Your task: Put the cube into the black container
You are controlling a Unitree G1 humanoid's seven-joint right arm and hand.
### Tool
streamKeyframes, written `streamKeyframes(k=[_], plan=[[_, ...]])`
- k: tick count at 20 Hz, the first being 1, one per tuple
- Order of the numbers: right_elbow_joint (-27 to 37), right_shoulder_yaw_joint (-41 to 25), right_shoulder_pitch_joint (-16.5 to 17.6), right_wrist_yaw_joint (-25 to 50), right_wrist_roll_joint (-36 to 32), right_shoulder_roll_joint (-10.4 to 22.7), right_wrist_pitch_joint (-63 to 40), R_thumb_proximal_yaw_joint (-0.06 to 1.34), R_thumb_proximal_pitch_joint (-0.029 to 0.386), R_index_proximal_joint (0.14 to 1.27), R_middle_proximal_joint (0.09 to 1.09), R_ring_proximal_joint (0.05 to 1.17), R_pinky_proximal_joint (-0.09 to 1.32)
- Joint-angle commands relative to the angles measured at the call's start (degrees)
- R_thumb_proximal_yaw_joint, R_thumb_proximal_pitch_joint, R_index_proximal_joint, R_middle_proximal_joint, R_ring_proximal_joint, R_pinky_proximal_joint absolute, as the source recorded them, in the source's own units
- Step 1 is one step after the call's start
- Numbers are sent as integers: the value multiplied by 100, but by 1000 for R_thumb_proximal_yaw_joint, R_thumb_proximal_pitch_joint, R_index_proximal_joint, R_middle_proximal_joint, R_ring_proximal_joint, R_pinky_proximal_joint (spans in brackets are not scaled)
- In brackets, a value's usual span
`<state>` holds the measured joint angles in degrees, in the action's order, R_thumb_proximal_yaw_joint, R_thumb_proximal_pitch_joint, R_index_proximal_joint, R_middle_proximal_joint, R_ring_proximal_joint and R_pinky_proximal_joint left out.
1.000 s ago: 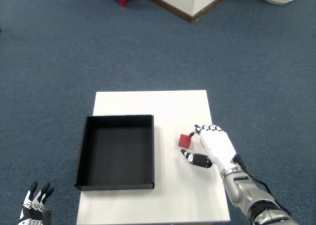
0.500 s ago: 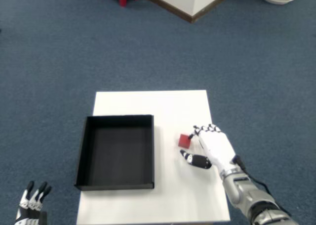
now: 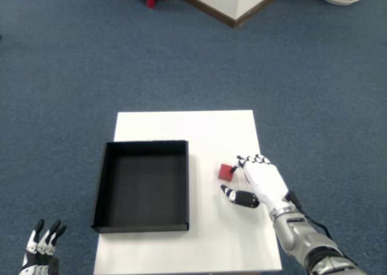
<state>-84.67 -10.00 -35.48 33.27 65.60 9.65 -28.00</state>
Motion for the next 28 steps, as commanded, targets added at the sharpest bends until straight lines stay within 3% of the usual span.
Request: streamKeyframes(k=[1, 5, 14, 28], plan=[[189, 75, -301, 66, -125, 141, -196, 700, 63, 489, 216, 239, 34], [288, 134, -435, 144, -172, 138, -235, 704, 46, 407, 207, 242, 48], [324, 85, -755, 107, -99, 73, 7, 669, 19, 348, 197, 235, 52], [455, -195, -957, -118, 54, 82, 262, 651, 6, 329, 209, 242, 117]])
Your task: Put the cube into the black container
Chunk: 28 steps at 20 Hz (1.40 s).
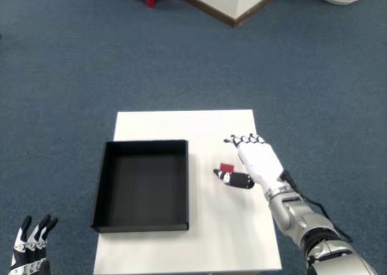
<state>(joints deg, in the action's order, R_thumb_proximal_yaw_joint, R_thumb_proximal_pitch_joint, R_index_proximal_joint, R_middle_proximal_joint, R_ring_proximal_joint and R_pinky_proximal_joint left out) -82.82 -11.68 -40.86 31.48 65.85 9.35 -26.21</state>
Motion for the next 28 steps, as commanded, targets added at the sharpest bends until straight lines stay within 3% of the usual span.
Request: streamKeyframes(k=[1, 15, 28], plan=[[265, -62, -424, 37, 57, 110, 116, 652, 6, 331, 210, 244, 132], [215, -348, -289, 31, 400, 88, 533, 623, 11, 355, 218, 268, 243], [214, -353, -286, -435, 291, 84, 795, 636, 14, 370, 209, 239, 169]])
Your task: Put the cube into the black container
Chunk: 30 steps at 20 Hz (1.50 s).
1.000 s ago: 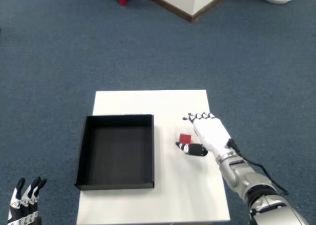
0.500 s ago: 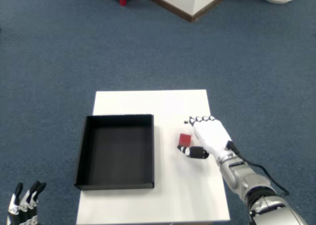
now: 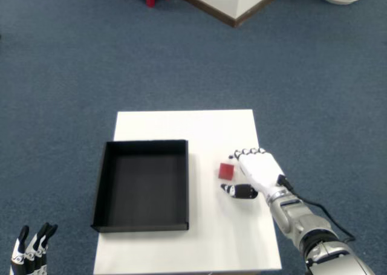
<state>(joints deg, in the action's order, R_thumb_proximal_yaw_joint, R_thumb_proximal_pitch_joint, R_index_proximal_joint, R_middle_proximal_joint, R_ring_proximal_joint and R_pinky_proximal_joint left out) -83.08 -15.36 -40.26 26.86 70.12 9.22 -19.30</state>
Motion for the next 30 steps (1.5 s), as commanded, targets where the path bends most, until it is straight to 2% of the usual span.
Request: streamKeyframes(k=[1, 22, 27, 30], plan=[[232, 15, -339, 2, -140, 96, 115, 633, 14, 370, 209, 237, 165], [331, -8, -86, -204, -178, 33, 221, 606, 31, 359, 192, 208, 117], [346, -139, -62, -426, -169, 16, 423, 573, 45, 340, 200, 225, 280], [369, -152, -14, -420, -178, 11, 455, 560, 49, 340, 206, 227, 288]])
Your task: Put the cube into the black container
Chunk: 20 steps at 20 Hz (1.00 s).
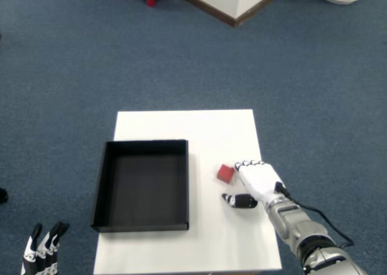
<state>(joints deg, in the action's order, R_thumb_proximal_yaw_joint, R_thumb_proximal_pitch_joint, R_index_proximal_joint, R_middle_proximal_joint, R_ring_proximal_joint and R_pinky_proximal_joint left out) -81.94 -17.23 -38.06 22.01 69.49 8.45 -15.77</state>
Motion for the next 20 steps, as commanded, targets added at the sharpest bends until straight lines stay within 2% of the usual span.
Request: streamKeyframes(k=[1, 20], plan=[[273, 30, -227, 66, -123, 86, 101, 559, 50, 341, 207, 227, 283], [256, -56, 63, 138, -319, 55, 142, 537, 67, 347, 228, 235, 262]])
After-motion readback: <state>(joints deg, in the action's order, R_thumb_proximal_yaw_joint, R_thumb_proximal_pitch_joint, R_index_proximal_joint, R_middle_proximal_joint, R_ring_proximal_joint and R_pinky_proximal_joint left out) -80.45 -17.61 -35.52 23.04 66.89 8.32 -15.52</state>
